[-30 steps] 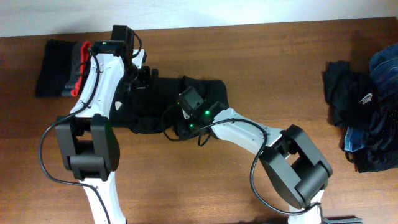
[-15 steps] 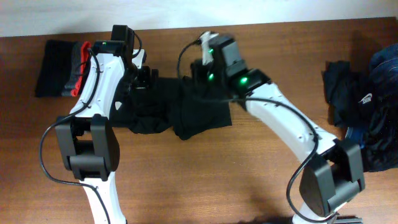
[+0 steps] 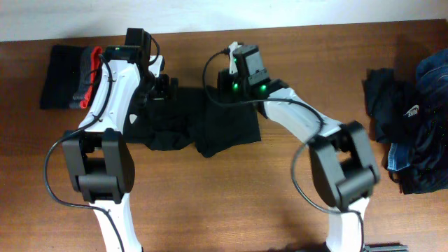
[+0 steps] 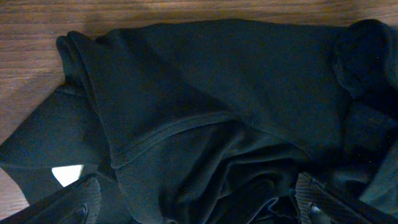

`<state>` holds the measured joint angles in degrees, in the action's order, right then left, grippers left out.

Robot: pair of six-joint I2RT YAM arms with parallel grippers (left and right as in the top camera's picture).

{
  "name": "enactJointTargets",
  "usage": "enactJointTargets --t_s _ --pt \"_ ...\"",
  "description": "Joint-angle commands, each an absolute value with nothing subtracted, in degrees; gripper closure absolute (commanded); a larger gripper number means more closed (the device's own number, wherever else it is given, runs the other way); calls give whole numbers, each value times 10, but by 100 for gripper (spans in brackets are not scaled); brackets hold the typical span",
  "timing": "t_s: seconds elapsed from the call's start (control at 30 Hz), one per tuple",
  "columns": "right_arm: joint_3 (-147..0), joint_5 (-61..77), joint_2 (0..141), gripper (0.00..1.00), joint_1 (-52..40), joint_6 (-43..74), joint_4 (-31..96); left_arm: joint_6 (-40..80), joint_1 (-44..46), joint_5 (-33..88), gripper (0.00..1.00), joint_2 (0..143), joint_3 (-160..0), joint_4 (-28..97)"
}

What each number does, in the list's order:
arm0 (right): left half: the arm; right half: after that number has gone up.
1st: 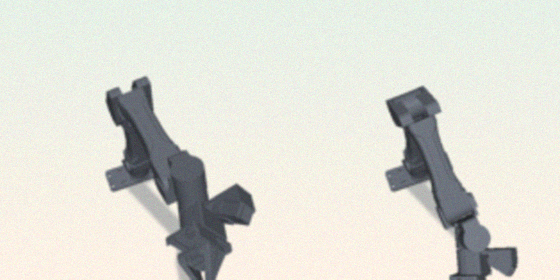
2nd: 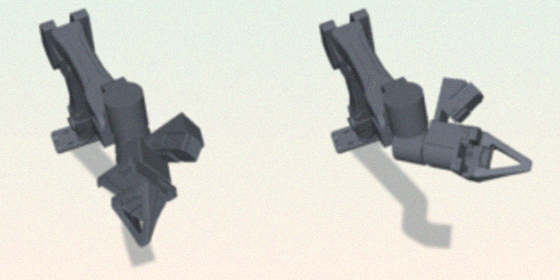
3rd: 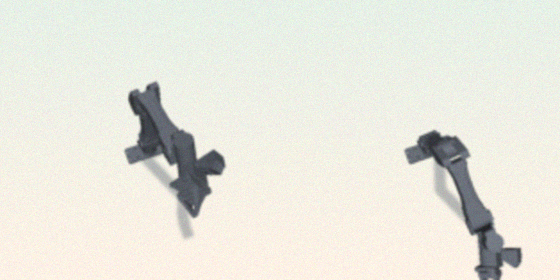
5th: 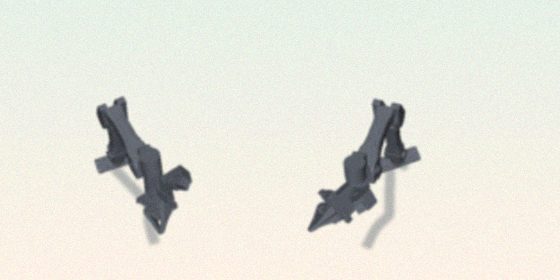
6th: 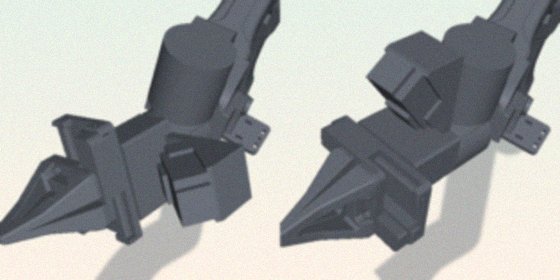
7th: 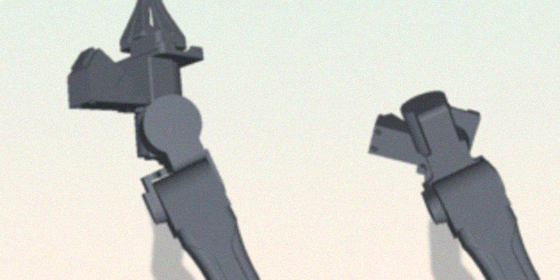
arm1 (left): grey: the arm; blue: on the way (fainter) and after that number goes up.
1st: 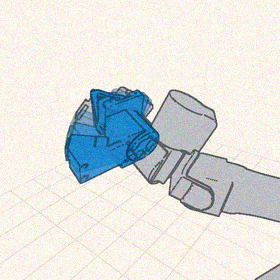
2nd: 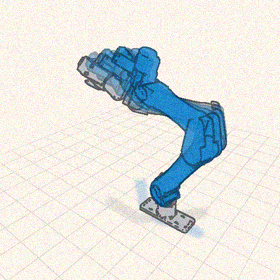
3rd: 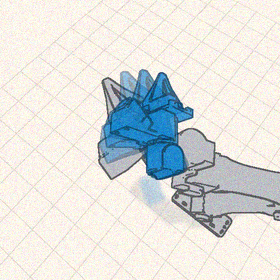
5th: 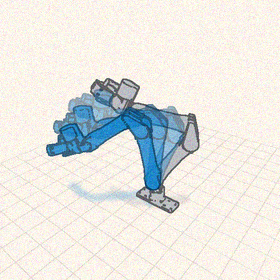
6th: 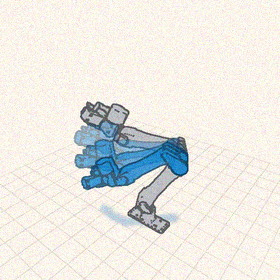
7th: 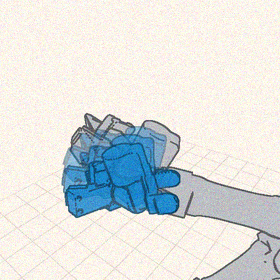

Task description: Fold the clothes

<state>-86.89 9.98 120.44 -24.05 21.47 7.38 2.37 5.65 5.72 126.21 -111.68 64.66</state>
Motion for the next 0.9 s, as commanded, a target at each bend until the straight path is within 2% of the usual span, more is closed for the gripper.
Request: enactJointTargets --t_s 0.0,0.27,0.57,0.63,0.87 --pt "-868 100 1249 96 -244 233 60 17 56 55 1 1243 -1130 646" --pt "-871 127 1280 96 -273 242 29 17 56 55 1 1243 -1130 646" --pt "-900 227 1278 94 -299 238 8 17 56 55 0 1243 -1130 646" --pt "-908 237 1269 89 -287 238 25 17 56 55 1 1243 -1130 646" --pt "-936 251 1184 89 -223 150 178 17 56 55 1 1243 -1130 646"
